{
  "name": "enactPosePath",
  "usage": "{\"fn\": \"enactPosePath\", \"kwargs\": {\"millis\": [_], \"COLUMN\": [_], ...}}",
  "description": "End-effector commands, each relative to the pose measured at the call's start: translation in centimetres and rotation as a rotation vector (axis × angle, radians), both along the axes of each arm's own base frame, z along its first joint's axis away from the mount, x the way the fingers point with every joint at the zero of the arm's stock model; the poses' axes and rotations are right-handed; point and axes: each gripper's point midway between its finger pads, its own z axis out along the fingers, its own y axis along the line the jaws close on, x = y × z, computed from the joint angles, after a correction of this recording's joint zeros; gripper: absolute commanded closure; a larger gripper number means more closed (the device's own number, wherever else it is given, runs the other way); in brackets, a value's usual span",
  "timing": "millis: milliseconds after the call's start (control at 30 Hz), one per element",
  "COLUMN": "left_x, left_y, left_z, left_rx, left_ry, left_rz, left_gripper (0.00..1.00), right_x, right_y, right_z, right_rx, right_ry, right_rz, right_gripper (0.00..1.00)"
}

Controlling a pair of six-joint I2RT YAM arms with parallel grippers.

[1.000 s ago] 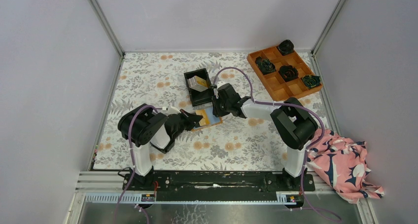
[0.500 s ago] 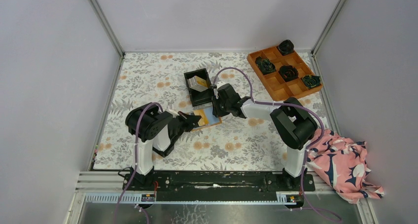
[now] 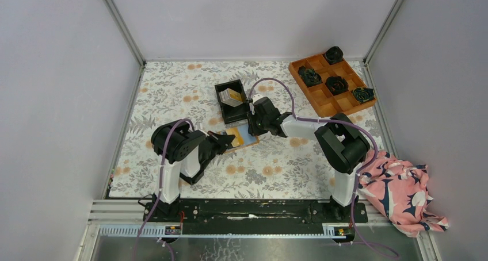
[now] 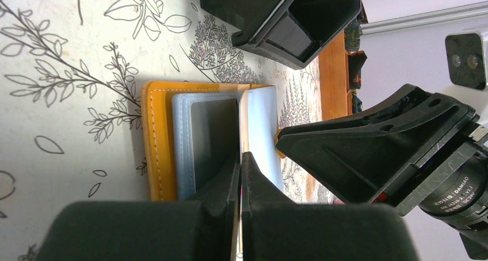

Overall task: Put the credit cards into the card holder
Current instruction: Insert the credit card into the card holder.

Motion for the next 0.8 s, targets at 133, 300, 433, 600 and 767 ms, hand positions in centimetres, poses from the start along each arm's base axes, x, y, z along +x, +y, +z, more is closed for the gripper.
{"fn": "enactPosePath", "kwargs": {"millis": [133, 300, 433, 600, 767], "left_x": [-1.3, -1.5, -1.5, -1.7, -1.7], "left_y": [0.3, 0.1, -0.4, -1.1, -1.3], "left_z": [-1.8, -1.3, -0.5, 0.7, 1.3], "left_rx": [0.066, 0.044, 0.019, -0.013, -0.027], "left_ry": [0.019, 0.018, 0.005, -0.016, -0.027], "left_rz": [0.016, 0.021, 0.013, -0.006, -0.004], "left_gripper": [1.00, 1.00, 1.00, 1.00, 1.00], "right_x": [-0.4, -0.5, -0.5, -0.5, -0.4], "right_y": [-0.4, -0.6, -0.7, -0.7, -0.6], "right_z": [-1.4, -1.6, -1.7, -1.6, -1.1], "right_rx": [-0.050, -0.058, -0.061, -0.060, -0.054], "right_ry": [0.029, 0.035, 0.036, 0.035, 0.029], "right_rz": [-0.012, -0.017, -0.020, -0.019, -0.017], "right_gripper": [0.66, 0.66, 0.66, 0.66, 0.66]}}
